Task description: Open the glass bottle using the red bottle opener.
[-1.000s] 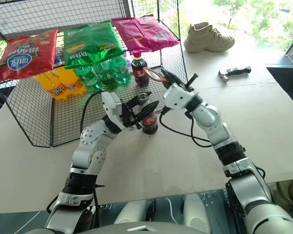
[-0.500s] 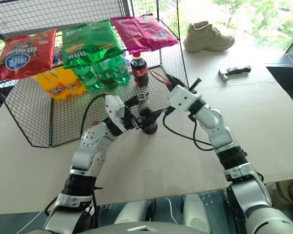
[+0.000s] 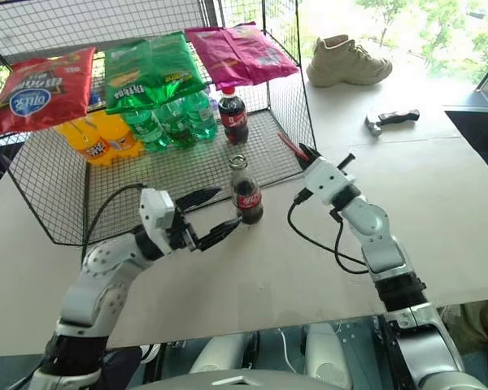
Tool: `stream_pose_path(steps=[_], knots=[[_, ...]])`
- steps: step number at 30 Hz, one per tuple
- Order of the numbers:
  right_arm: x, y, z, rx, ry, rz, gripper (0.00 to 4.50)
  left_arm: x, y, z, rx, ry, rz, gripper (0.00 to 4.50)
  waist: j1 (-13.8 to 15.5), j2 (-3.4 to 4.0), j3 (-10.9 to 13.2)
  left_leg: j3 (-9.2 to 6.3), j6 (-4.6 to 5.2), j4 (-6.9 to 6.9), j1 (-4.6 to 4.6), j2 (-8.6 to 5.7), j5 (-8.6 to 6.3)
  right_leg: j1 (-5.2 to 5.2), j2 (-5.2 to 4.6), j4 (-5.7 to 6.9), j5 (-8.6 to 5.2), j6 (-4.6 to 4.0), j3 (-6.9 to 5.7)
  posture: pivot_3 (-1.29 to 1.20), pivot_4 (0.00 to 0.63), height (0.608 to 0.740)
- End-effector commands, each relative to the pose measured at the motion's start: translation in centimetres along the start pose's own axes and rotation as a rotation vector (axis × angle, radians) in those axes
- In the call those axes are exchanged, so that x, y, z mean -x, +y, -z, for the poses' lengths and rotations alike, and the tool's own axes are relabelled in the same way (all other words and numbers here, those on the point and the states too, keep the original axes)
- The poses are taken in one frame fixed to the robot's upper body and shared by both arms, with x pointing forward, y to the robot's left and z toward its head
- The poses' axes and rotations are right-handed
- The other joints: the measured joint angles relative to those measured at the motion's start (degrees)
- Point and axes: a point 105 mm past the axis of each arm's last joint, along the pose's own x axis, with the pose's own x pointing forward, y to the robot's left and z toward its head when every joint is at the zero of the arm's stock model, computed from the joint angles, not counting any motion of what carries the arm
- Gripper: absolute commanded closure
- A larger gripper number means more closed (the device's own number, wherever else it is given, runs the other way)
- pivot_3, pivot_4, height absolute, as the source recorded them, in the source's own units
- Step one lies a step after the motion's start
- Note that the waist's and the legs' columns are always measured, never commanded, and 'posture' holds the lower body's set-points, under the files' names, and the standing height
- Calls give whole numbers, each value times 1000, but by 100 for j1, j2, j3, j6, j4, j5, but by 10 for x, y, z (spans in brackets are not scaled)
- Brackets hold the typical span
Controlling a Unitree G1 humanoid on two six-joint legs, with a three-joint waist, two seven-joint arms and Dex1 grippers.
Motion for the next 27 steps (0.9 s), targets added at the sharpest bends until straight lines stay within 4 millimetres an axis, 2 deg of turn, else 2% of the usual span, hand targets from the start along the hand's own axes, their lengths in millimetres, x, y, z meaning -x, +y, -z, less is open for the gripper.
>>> stream_pose_path(steps=[1,5,8,12,13,15,19,23,27], knots=[[23,-4,-4,-185,42,-32,4500,25,0,1,-13,33,-48,82,-3,0,0,0,1,-1,0,0,-1,0,-1,0,0,0,0,0,150,740],[54,27,3,-428,181,-227,4500,50,0,27,21,119,-140,82,-3,6,5,1,27,-5,0,5,-16,0,-4,-4,-5,-7,0,0,150,740],[69,38,12,-520,287,-282,3251,61,1,43,38,170,-196,0,3,6,6,1,29,-3,1,7,-17,2,-6,-4,-13,-18,-4,0,150,740],[71,33,18,-549,339,-264,1441,65,1,48,67,182,-236,0,3,2,8,2,29,11,3,11,-17,7,-3,-3,-17,-16,-7,0,150,740],[72,30,19,-545,347,-263,855,67,1,49,78,191,-249,0,3,2,7,3,29,14,4,11,-16,8,-3,-2,-19,-10,-9,0,150,740],[74,23,23,-539,359,-250,61,71,-1,51,102,203,-270,0,3,2,8,3,29,14,3,10,-16,8,-3,-1,-11,-7,-9,0,150,740],[87,13,27,-522,362,-227,61,83,-4,55,102,243,-299,0,11,1,8,2,29,9,-1,8,-18,5,-4,-3,-3,3,-12,0,150,740],[115,2,29,-542,344,-243,61,98,-4,57,96,291,-338,0,54,1,8,-6,31,6,-9,8,-20,5,-6,-11,-4,3,-20,0,150,740],[145,-15,36,-491,351,-290,61,111,-12,58,93,333,-331,0,55,0,10,8,41,7,-10,6,-26,7,-11,-25,-10,-6,-13,0,150,740]])
